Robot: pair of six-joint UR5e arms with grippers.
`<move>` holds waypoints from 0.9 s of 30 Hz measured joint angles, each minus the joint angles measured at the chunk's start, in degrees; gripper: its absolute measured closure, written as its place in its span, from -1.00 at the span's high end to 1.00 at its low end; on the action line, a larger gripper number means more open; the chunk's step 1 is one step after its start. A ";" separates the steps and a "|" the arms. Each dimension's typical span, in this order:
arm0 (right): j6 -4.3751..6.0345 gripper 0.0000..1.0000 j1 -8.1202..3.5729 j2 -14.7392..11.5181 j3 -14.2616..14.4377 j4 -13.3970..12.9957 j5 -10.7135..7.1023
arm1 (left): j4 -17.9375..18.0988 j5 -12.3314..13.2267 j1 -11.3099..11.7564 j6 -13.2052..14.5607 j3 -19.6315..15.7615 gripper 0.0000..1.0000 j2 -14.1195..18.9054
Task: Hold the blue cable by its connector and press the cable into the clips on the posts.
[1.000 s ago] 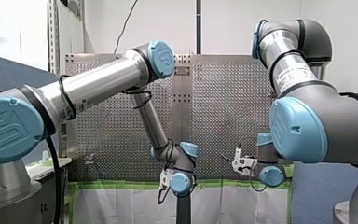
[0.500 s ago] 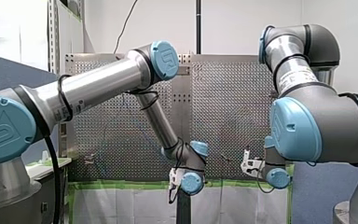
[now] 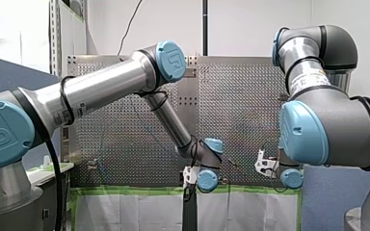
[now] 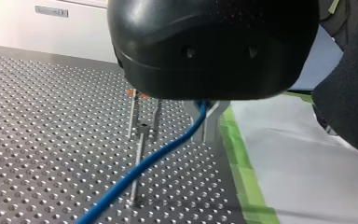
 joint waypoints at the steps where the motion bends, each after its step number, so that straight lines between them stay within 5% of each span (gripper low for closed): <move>1: 0.27 -1.00 -0.11 0.00 -0.20 0.05 -0.21 | -0.48 -0.02 0.01 -0.01 0.54 -1.00 0.01; 27: 4.69 -1.00 -2.56 0.00 -5.52 2.40 -1.99 | -3.78 0.44 1.10 -0.18 7.04 -1.00 -0.09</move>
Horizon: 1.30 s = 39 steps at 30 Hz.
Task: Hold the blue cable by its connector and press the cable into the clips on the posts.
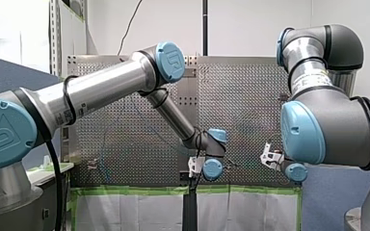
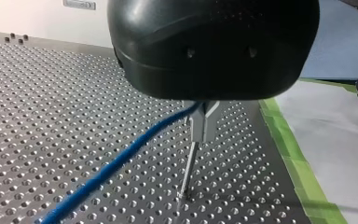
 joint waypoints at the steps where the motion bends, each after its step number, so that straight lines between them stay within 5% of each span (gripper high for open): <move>1: 0.12 -1.00 -0.04 0.00 -0.04 0.02 -0.11 | 0.02 0.10 0.07 0.00 0.02 -1.00 -0.02; 39: 1.43 -1.00 -0.44 1.75 -2.25 0.01 -3.23 | -3.78 3.57 3.30 -1.75 10.42 -1.00 -6.10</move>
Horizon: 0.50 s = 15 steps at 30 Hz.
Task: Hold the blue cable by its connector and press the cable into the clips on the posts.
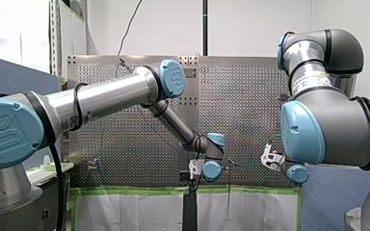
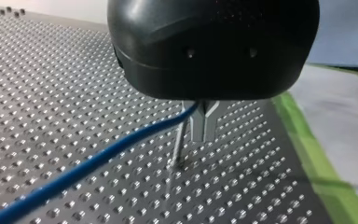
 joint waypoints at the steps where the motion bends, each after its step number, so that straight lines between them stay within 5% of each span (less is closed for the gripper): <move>1: 0.03 -1.00 0.00 0.00 -0.05 0.00 -0.01 | -0.09 0.10 0.23 0.01 0.28 -1.00 -0.04; 15: 0.09 -1.00 0.00 0.04 -0.36 -0.01 -0.07 | -1.92 2.04 2.04 0.08 3.46 -1.00 -1.95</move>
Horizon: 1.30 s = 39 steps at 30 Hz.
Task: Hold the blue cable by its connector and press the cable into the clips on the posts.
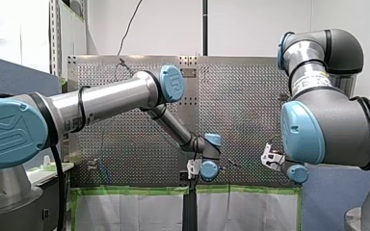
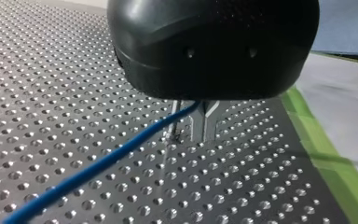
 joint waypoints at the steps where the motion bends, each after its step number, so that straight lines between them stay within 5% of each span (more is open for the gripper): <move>1: 0.01 -1.00 0.00 0.00 -0.04 -0.02 0.00 | -0.26 0.23 0.18 0.00 0.41 -1.00 -0.01; 18: 1.45 -1.00 -0.01 0.12 -3.44 1.21 -0.38 | -1.55 1.51 2.32 0.03 2.53 -1.00 -0.19; 28: 0.34 -1.00 0.33 2.60 -4.52 1.31 -0.87 | -2.16 1.77 1.49 0.08 3.03 -1.00 -1.84; 39: 1.26 -1.00 0.01 3.58 -6.60 1.62 -0.77 | -3.24 2.03 2.23 0.02 5.10 -1.00 -2.11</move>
